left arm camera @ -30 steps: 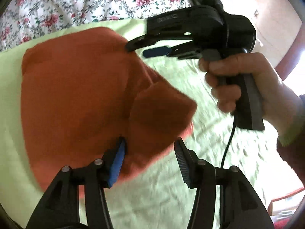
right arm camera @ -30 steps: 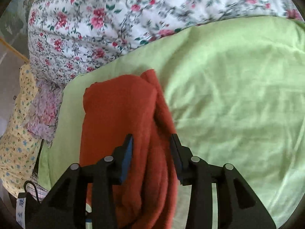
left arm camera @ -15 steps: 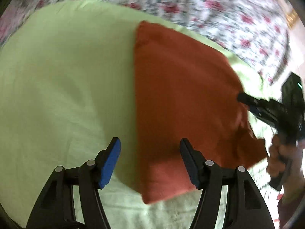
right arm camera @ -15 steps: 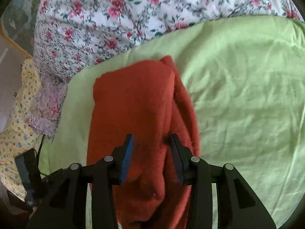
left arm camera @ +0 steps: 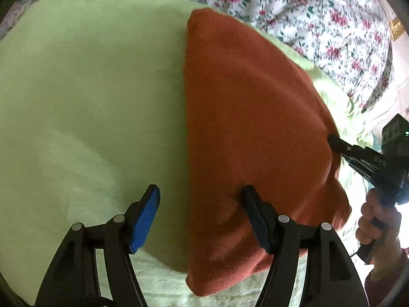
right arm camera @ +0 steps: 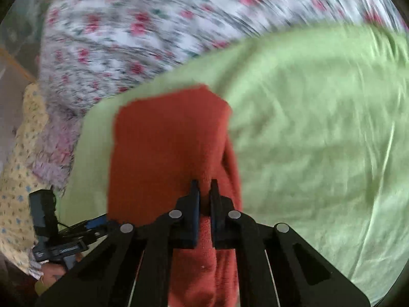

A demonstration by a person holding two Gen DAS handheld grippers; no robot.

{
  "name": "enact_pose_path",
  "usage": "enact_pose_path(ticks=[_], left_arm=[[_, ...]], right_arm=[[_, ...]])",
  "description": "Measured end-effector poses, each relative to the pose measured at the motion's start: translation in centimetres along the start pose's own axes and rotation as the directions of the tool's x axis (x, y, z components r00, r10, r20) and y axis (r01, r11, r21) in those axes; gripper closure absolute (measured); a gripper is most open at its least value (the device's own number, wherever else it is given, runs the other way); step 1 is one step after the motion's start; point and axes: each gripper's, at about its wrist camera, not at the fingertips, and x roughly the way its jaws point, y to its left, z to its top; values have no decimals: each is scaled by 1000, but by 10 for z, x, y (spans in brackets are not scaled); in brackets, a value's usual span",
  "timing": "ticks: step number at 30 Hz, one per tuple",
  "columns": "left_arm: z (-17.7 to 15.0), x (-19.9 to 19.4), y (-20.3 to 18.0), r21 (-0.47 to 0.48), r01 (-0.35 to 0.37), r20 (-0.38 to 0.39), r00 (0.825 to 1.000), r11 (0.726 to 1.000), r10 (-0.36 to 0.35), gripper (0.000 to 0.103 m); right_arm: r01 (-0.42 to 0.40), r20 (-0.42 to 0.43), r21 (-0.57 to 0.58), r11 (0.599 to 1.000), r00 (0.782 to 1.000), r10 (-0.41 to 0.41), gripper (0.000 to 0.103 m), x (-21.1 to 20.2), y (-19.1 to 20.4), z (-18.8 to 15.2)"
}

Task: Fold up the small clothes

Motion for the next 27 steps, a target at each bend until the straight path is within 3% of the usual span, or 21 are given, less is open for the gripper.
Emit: enact_pose_path(ticks=[5,16,21,23,25,27], left_arm=[[3,15,-5,3,-1,-18,1000,1000,1,33],[15,22,-16,-12,8,-14,1000,1000,-8,31],[19,32,-12,-51,16,-31,999,999,-18,29],[19,34,-11,-52,15,-30,999,999,-17,29],[20,34,-12,-52,15,-27,1000,999,-16,29],[22,35,-13,-56,11,-28,1000,998,-13,29]], right_arm=[[6,-1,43,999,1000,-6,96,10,-13,-3],[91,17,-49,995,996,-91,96,21,-7,-4],[70,11,-20,997,998,-70,95,21,-11,-4],[44,22,5,999,999,-44,86,14,-11,-3],[12,35,66,998,999,-14,53,4,-18,-5],[-37,66,100,994,997,31,49,-4,-26,-6]])
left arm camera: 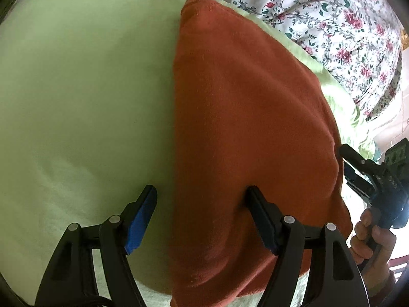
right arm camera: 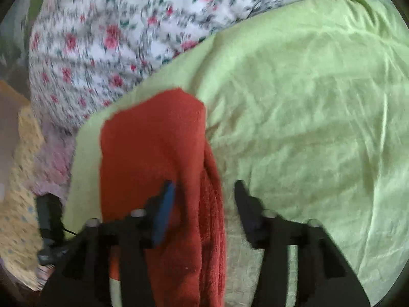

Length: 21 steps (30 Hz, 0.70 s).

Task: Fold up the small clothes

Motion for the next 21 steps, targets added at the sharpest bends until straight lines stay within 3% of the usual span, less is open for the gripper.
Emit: enact_pose_path(ticks=[5,8,9,10,12,15,17,21], left_arm=[[6,12,-2,-26,61,-2,998,998,-61,32],[10,21,-7,-7,100,4,995,995,-100,50],[11,21,-8,1,118,7,993,993,-118,61],[11,19,-8,5,133,12,991,991,-133,72],[11,8,-5,17,184,32,982,983,-184,78],[9,-18,2,38,271,65,960,962,-273,81],[5,-38,5,70,298,81,950,952,-303,81],[-9,-89,31,126,288,122,945,949,-303,81]], right_arm=[[-75,-87,22,997,993,76,49,18,-9,-1],[-89,-109,28,996,990,92,50,31,-14,-3],[-105,-112,48,993,988,109,58,34,-14,-2],[-132,-126,69,989,982,140,73,35,-14,-2],[-157,-143,99,983,975,170,78,36,-12,-4],[-129,-126,81,988,982,138,82,24,6,-8],[-155,-95,94,983,982,164,82,14,22,-12],[-218,-89,68,974,971,224,83,7,72,-32]])
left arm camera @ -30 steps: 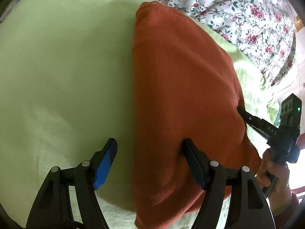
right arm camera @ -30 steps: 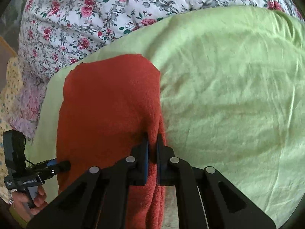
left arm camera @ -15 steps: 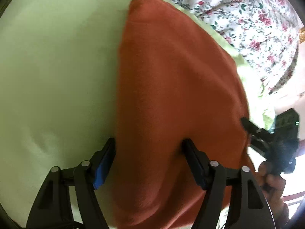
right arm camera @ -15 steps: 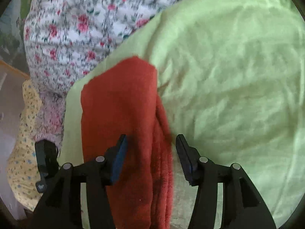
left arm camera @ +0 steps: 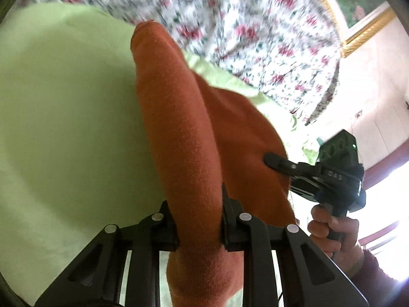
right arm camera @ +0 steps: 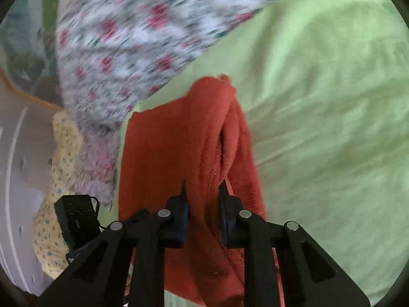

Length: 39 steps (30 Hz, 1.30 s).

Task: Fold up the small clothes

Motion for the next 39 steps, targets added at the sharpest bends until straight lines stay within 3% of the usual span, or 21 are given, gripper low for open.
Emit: enact_pose_path(ticks=[5,11,15,18,21,24,26,28,32,36,38,39], left_arm=[[-15,-80,62,-43,-63,41,997,997,65,81],[-47,-161,144,-159,-136,78,986,978,150,81],[-65,-181,182,-211,-157,78,981,965,176,81],[-77,-172,199,-232,-176,42,981,957,191,79],[-82,-157,199,-224,-251,-3,966,942,257,71],[-84,-159,193,-245,-269,-23,962,931,272,60],[-89,-173,189,-251,-277,-9,959,927,284,60],[-96,-187,187,-258,-297,3,951,919,308,52],[-117,-205,182,-268,-321,8,942,908,335,52],[-134,-199,181,-254,-339,-22,938,906,345,52],[-136,-190,181,-250,-357,-45,933,900,357,52],[-136,-187,180,-248,-361,-51,931,899,360,52]], right_arm=[[-61,-73,-59,996,996,56,83,53,63,-36],[-119,-201,-100,988,975,97,83,141,124,-86],[-110,-257,-129,985,964,74,83,181,152,-111],[-49,-270,-136,989,963,11,83,199,150,-120],[-11,-265,-141,990,964,-27,75,205,144,-123],[8,-256,-130,992,966,-41,67,195,142,-123],[34,-229,-161,986,971,-71,67,176,147,-124],[44,-197,-200,979,977,-84,67,153,151,-128],[23,-191,-225,974,979,-67,67,117,152,-152],[56,-244,-267,962,962,-123,67,125,153,-180],[97,-249,-277,956,954,-169,76,134,150,-186],[110,-249,-280,954,951,-182,91,138,148,-187]])
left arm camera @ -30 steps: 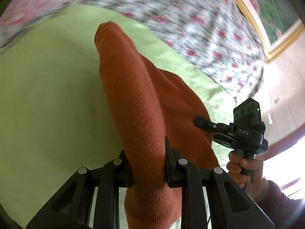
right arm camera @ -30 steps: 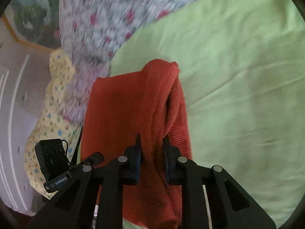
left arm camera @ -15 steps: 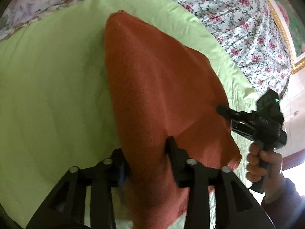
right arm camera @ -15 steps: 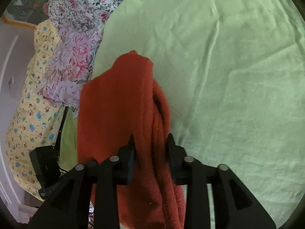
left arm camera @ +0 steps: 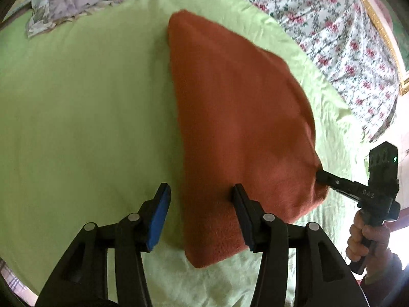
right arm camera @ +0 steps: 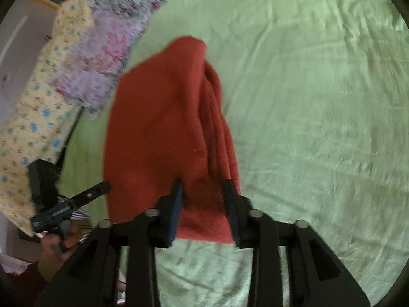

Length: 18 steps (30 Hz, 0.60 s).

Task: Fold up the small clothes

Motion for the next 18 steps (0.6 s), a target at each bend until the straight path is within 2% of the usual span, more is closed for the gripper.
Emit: enact_pose_path(ticks=[5,9,11,15,18], left_arm=[[-1,4,-14,63,-54,0,999,997,54,53],[-5,21,-14,56,-61,-26,998,997,62,50],[-5,28,-16,30,-45,-39,998,999,46,50],[-10,28,-16,39,-43,-39,998,998,44,48],[-12,29,-15,31,-45,-39,998,998,47,48]], right_arm=[[1,72,-26,1000,997,1,94,-17,9,6],[123,21,-68,990,992,-121,95,5,-1,2],[137,13,-61,989,991,-136,95,13,-7,-1],[173,28,-91,981,985,-171,95,11,-2,-2],[238,27,-54,970,971,-237,103,12,-10,-1]])
